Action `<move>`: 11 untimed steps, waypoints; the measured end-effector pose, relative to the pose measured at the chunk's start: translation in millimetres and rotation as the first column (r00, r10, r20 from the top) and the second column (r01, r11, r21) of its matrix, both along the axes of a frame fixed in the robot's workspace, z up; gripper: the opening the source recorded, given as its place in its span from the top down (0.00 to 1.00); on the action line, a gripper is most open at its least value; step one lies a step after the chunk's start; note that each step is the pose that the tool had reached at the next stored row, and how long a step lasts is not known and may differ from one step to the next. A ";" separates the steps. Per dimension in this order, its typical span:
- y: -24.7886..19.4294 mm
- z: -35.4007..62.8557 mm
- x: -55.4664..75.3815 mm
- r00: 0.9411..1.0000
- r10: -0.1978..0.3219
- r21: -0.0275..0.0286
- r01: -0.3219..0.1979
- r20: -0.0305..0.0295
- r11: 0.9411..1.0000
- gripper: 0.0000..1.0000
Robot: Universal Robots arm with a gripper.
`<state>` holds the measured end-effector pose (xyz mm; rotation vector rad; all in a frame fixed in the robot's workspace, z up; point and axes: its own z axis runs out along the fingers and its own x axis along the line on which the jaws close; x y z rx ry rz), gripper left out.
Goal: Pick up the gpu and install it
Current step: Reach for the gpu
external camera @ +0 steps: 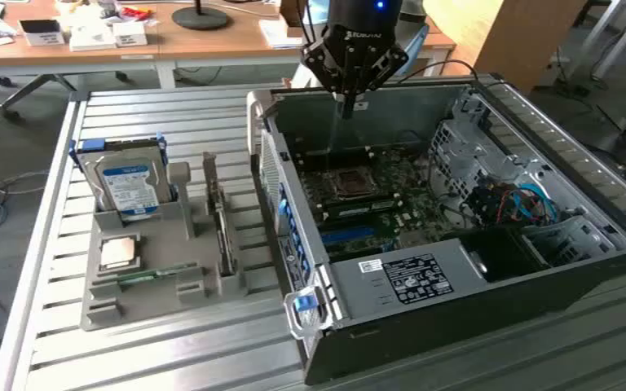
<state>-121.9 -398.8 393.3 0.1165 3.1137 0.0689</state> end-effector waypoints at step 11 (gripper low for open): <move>0.0 0.0 -2.0 1.000 0.000 0.000 0.000 0.000 1.000 0.89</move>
